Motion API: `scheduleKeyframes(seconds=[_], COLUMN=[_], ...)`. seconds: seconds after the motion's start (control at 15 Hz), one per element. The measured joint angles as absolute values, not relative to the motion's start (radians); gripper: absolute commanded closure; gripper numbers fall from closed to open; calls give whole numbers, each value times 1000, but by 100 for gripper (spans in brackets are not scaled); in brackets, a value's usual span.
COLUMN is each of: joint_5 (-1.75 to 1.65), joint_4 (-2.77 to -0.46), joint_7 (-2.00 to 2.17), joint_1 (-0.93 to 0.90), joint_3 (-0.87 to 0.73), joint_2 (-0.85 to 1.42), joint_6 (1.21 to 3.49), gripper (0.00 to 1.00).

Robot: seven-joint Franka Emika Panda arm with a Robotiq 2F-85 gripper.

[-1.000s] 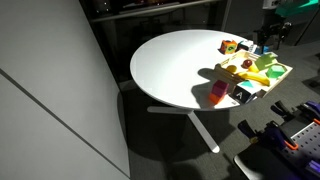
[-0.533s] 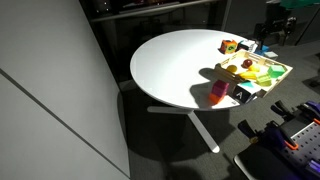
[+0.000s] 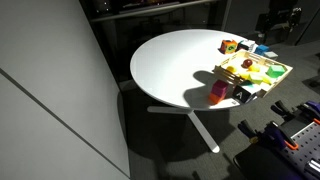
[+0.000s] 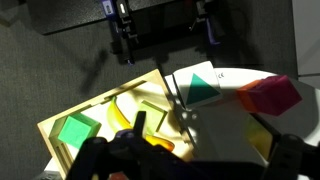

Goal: Pick up the lime green block and put it in the tray

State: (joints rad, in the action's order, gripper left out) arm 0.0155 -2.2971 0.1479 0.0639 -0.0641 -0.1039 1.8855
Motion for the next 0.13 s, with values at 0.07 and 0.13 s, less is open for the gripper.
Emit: scheduleKeyframes(seconds=[0.07, 0.13], joint_5=[16, 16], joint_4=[-2302, -2306], joint_7=[145, 142], joint_1=[63, 62], joint_3=[-60, -57], joint_2=[-117, -126], joint_6=[1885, 1885], gripper=[0, 0])
